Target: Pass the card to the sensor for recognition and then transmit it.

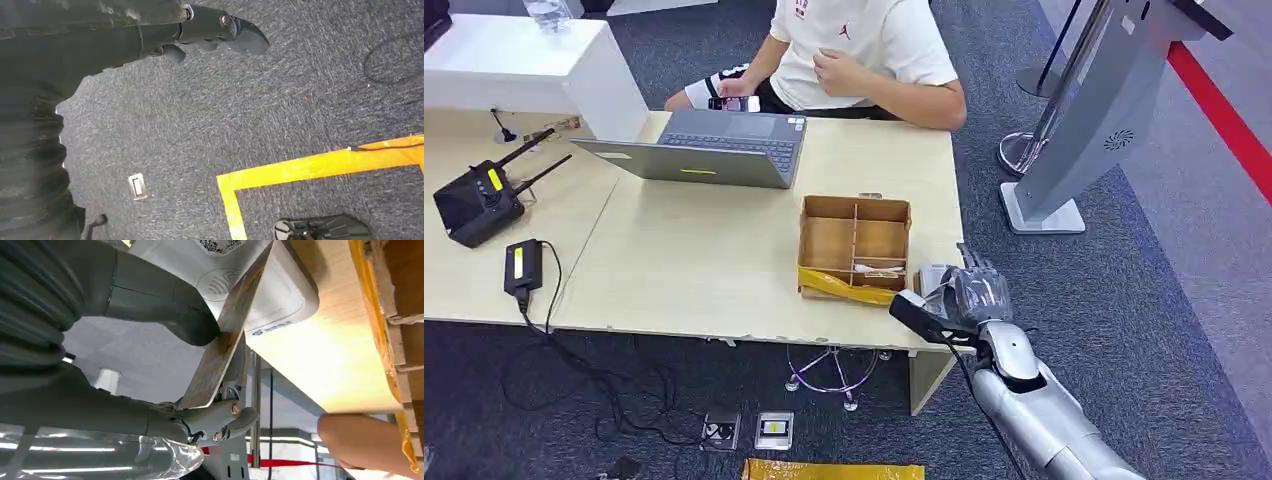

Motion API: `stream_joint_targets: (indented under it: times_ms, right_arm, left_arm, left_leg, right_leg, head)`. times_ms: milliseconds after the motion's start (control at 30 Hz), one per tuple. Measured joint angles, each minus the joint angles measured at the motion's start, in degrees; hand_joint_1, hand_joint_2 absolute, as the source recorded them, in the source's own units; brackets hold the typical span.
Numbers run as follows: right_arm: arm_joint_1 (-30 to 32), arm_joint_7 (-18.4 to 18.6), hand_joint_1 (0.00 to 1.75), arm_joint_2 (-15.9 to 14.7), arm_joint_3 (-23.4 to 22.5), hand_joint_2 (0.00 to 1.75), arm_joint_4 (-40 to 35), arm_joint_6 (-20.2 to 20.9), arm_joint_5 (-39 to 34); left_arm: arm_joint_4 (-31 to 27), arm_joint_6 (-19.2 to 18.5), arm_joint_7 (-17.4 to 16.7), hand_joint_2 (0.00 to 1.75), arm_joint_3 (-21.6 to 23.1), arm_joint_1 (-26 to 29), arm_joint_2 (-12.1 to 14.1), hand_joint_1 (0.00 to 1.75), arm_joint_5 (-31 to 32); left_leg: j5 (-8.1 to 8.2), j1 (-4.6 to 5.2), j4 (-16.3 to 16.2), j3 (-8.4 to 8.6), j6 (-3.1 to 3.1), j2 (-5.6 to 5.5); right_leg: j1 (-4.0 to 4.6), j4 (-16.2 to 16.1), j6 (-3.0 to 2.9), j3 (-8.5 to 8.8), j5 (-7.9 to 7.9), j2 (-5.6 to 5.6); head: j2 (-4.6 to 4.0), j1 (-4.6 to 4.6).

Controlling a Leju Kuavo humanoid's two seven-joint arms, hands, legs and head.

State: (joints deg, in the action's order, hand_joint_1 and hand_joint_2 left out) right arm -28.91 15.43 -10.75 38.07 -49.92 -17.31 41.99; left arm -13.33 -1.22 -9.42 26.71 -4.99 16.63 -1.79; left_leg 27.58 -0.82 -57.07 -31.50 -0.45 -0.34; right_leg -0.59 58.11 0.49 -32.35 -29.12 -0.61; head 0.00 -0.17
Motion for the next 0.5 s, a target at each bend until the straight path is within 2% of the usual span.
stream_joint_targets:
  times_ms: [133, 233, 433, 500]
  right_arm:
    - [0.3, -0.2, 1.75, -0.2, -0.7, 1.75, -0.2, -2.9, -0.4]
    - [1.0, 0.6, 1.75, -0.8, -2.3, 1.75, -3.2, -8.5, 0.1]
    - [1.4, 3.1, 1.75, -2.9, -7.3, 1.75, -15.9, -15.9, 5.7]
    - [1.3, 3.6, 1.75, -3.2, -9.2, 1.75, -21.4, -16.9, 7.4]
  left_arm:
    - [0.0, 0.1, 0.0, 1.75, 0.0, 0.0, 0.0, 0.0, 0.0]
    - [0.0, 0.3, 0.0, 1.75, 0.0, 0.0, 0.0, 0.0, 0.0]
    - [0.0, 0.6, 0.0, 1.75, 0.4, 0.1, 0.0, 0.0, 0.0]
    - [0.0, 0.6, 0.0, 1.75, 0.5, 0.1, 0.0, 0.0, 0.0]
  left_leg:
    - [0.0, 0.0, 0.0, -0.01, 0.0, 0.0]
    - [0.0, 0.0, 0.0, -0.01, 0.0, 0.0]
    - [0.0, 0.0, 0.0, -0.02, 0.0, 0.01]
    - [0.0, 0.0, 0.0, -0.01, 0.0, 0.01]
  right_leg:
    - [0.0, 0.0, 0.0, -0.01, 0.0, 0.0]
    - [-0.01, 0.0, 0.0, -0.02, 0.01, 0.01]
    - [-0.01, 0.0, 0.0, -0.02, 0.01, 0.03]
    - [0.0, 0.0, 0.0, -0.01, 0.01, 0.03]
  head:
    - [0.0, 0.0]
    - [0.0, -0.02]
    - [0.0, 0.0]
    - [0.0, 0.0]
